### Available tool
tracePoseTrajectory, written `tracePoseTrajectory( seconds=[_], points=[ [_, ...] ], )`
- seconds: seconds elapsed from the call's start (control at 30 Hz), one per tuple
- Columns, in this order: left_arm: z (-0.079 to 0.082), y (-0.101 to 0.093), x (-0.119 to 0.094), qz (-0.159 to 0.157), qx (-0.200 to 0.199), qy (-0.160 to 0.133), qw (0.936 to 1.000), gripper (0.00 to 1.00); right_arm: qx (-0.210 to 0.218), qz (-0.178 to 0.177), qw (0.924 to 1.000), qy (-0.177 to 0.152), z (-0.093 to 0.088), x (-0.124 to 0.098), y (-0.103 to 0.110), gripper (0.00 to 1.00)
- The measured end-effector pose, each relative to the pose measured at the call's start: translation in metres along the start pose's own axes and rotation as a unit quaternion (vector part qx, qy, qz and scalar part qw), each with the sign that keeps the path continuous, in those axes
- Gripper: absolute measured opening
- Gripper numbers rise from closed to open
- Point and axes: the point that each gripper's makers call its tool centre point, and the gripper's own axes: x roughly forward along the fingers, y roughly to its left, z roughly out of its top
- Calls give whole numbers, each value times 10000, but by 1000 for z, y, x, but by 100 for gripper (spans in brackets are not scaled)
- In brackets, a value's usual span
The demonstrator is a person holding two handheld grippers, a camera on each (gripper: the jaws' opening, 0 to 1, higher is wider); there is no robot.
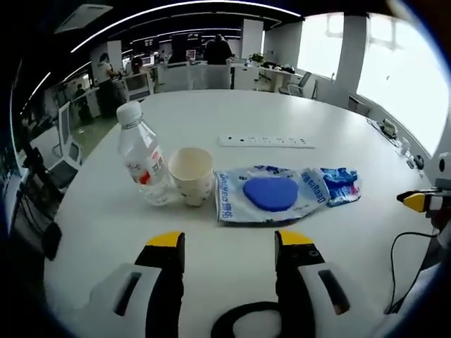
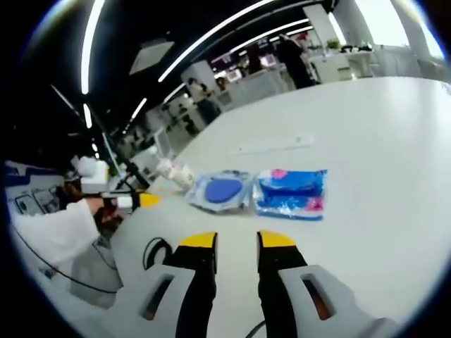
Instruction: Arrange the tabletop items into an orderly group along one side of the table until the central work area is clear of visible clutter.
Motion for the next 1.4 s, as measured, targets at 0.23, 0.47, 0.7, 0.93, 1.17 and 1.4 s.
tracePoseTrajectory(
  seconds=[0.23,0.47,0.7,0.93,1.17,1.4],
  points=[
    [-37,-25,-14,-236,242,213,9992,50,12,-16,10000,-4,-3,-3,-1,19],
    [-86,-33,-26,-298,32,518,9982,49,25,-9,10000,61,-9,-5,0,19],
    [-111,-42,-36,-348,-124,669,9971,49,-6,29,9999,120,-11,-3,2,19],
    [-111,-50,-35,-412,-185,674,9967,49,-1,58,9998,164,-15,-2,5,19],
    [-112,-55,-30,-456,-171,727,9962,49,101,17,9998,155,-17,-2,2,18],
    [-126,-67,-20,-550,-101,924,9941,47,181,4,9997,155,-19,-2,2,17]
  ],
)
